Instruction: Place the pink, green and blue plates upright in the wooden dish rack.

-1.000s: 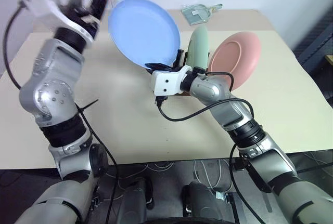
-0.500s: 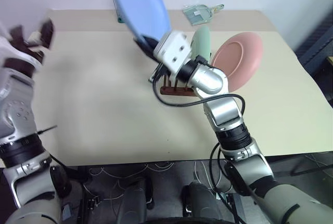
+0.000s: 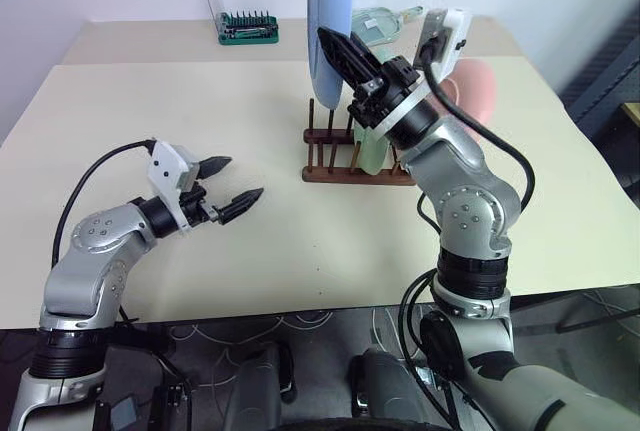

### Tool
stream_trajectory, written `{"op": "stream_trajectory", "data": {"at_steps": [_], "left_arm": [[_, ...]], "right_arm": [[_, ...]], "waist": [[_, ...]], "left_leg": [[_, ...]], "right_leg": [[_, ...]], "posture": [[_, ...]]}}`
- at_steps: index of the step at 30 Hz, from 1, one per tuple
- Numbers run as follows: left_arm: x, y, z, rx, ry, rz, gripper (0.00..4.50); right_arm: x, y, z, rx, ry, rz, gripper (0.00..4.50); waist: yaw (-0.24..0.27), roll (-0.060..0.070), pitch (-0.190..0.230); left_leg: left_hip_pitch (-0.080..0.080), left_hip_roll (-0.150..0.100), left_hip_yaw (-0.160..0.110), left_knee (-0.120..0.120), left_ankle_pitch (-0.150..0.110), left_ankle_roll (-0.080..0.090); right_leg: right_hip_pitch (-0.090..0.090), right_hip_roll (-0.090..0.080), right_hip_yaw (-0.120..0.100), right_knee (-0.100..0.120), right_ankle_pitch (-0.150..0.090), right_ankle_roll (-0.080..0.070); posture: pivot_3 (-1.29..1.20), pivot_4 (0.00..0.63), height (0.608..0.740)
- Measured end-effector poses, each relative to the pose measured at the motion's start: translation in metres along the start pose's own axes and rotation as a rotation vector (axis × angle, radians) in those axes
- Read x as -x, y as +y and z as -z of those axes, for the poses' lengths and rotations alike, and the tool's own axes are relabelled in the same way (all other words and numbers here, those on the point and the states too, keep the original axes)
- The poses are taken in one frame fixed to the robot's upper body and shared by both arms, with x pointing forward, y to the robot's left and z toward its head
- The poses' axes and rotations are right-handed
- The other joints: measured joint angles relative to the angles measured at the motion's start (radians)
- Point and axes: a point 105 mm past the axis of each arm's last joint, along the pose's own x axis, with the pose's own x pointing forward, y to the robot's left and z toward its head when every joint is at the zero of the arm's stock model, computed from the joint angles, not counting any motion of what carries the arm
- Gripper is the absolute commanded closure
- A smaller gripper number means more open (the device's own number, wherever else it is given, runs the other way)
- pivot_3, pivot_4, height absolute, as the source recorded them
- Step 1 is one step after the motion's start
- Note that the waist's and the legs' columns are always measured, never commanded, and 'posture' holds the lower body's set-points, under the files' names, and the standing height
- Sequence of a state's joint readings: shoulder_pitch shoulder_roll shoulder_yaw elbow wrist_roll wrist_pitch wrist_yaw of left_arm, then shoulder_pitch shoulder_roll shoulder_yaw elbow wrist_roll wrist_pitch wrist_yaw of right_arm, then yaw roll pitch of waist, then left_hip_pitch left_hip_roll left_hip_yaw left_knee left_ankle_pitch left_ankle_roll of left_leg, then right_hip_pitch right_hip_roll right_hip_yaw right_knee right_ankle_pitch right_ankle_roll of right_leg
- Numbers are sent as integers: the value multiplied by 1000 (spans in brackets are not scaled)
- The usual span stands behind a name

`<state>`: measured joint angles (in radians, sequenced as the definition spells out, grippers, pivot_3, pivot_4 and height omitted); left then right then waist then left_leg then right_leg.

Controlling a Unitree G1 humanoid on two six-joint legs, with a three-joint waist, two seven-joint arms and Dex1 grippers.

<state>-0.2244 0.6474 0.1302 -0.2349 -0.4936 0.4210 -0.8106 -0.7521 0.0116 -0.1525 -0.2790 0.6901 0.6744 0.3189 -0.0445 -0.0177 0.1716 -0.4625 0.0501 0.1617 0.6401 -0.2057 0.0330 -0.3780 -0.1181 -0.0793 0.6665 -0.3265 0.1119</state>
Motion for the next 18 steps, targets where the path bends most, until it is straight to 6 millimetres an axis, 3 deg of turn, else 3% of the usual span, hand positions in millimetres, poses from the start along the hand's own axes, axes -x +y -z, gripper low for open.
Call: {"op": "stream_trajectory", "data": {"at_steps": [18], "left_arm": [[0, -5, 5, 21, 4, 15, 22]], "right_arm": [[7, -29, 27, -114, 145, 166, 4500]], "waist": [[0, 0, 0]], "left_leg": [[0, 0, 0, 0, 0, 1]], "right_leg": [[0, 0, 0, 0, 0, 0]], "posture": [[0, 150, 732]]}}
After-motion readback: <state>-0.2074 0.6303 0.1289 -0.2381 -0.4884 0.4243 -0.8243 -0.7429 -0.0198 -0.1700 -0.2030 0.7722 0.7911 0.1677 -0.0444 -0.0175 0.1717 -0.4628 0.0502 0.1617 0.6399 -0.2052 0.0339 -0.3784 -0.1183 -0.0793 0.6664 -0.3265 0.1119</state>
